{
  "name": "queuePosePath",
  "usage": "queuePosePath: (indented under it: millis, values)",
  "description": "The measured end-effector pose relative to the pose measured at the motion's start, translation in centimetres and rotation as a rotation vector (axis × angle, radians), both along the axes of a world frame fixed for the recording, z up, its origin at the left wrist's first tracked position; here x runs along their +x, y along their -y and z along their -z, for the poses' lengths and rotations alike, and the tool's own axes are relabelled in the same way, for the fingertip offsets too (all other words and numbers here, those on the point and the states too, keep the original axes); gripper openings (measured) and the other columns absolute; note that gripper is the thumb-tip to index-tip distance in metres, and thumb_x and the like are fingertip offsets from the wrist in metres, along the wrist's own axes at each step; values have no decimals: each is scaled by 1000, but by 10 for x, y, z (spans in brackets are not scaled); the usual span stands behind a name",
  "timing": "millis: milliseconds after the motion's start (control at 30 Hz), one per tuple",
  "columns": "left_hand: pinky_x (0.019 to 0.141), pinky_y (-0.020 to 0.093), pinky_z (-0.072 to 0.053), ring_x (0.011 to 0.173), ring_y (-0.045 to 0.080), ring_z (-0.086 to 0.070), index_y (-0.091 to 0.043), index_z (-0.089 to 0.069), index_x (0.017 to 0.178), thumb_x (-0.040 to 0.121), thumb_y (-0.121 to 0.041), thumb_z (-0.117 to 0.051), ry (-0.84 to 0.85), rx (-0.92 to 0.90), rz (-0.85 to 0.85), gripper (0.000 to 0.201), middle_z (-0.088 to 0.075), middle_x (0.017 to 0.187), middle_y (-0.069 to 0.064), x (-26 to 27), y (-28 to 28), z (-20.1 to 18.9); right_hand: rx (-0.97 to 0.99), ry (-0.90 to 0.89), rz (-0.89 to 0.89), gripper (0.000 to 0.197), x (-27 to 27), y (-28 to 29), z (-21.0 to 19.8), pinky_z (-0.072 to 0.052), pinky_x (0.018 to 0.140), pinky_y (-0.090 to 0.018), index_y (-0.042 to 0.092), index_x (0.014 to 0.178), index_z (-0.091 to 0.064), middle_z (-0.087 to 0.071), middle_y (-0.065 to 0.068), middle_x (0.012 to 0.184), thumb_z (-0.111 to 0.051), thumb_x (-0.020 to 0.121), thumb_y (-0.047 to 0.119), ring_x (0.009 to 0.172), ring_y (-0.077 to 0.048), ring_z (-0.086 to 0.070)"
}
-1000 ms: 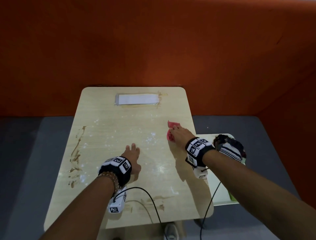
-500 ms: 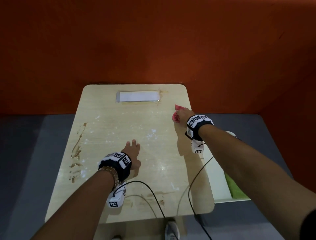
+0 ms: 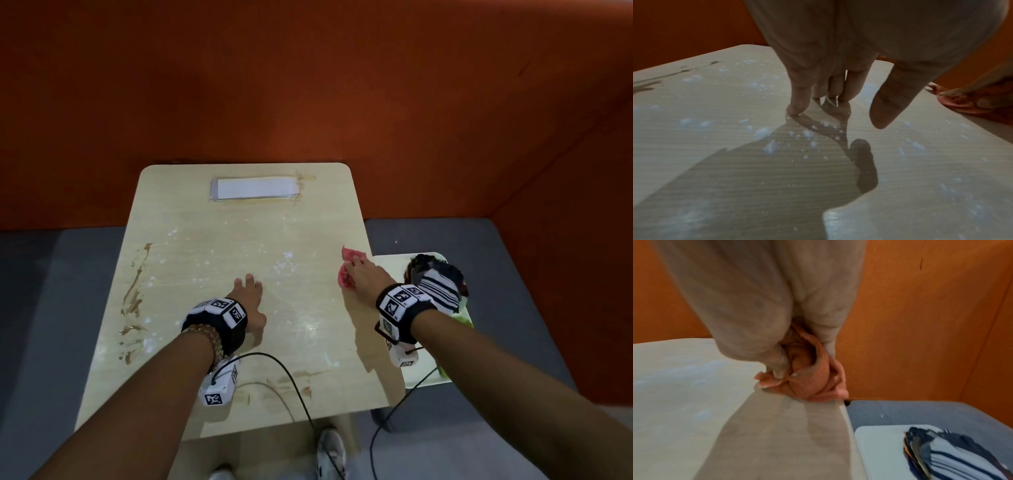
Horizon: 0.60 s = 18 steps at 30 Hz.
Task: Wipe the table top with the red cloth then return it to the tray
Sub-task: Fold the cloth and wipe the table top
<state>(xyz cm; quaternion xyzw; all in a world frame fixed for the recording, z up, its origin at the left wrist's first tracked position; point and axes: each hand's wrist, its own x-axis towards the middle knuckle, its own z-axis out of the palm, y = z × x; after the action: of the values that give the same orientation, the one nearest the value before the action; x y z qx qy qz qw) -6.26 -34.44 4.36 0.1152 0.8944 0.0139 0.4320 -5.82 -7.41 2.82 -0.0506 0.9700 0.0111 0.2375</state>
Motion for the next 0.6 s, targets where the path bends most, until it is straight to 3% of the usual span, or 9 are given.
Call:
queuePosePath:
  millis: [100, 167, 233, 400, 533, 600]
  values:
    - [118, 42, -21, 147, 33, 11, -11, 8, 152, 91, -28, -53, -4, -15, 0, 88, 22, 158, 9, 1, -1, 1, 41, -9, -47, 35, -31, -2, -7, -41, 94, -39, 6, 131, -50, -43, -15, 142, -46, 96, 10, 129, -31, -44]
    - [118, 42, -21, 147, 33, 12, -10, 9, 152, 92, -28, -51, -9, -29, 8, 87, 22, 157, 10, 2, -2, 4, -14, -18, -40, 31, -58, -7, -16, -42, 80, -30, 6, 125, -58, -51, -12, 136, -42, 98, 7, 121, -31, -52]
    - [118, 43, -21, 146, 34, 12, -10, 10, 152, 92, -30, -51, -14, -40, 21, 87, 23, 157, 10, 2, -4, 5, -68, -16, -21, 33, -77, -10, -28, -38, 69, -25, 3, 127, -54, -58, -10, 120, -43, 96, 3, 114, -31, -58]
    - [118, 42, -21, 147, 34, 9, -10, 6, 152, 92, -30, -50, -22, -29, 22, 85, 20, 158, 10, 0, -2, 4, -80, 17, -2, 24, -62, -14, -21, -50, 85, -36, 11, 107, -64, -56, -7, 127, -52, 88, 2, 111, -26, -58]
    - [119, 42, -19, 147, 34, 8, -11, 3, 153, 92, -30, -52, -30, -20, 19, 84, 18, 159, 10, 1, -3, 3, 47, 3, -112, 36, 0, -10, -15, -38, 96, -37, 8, 135, -45, -45, -11, 136, -42, 99, 13, 126, -28, -45]
    - [119, 41, -19, 147, 35, 7, -11, 2, 153, 92, -32, -52, -31, -28, 28, 84, 18, 159, 11, 1, -3, 2, 92, -4, -164, 41, 30, -5, -18, -35, 98, -35, 6, 140, -37, -40, -13, 141, -40, 100, 13, 130, -28, -40]
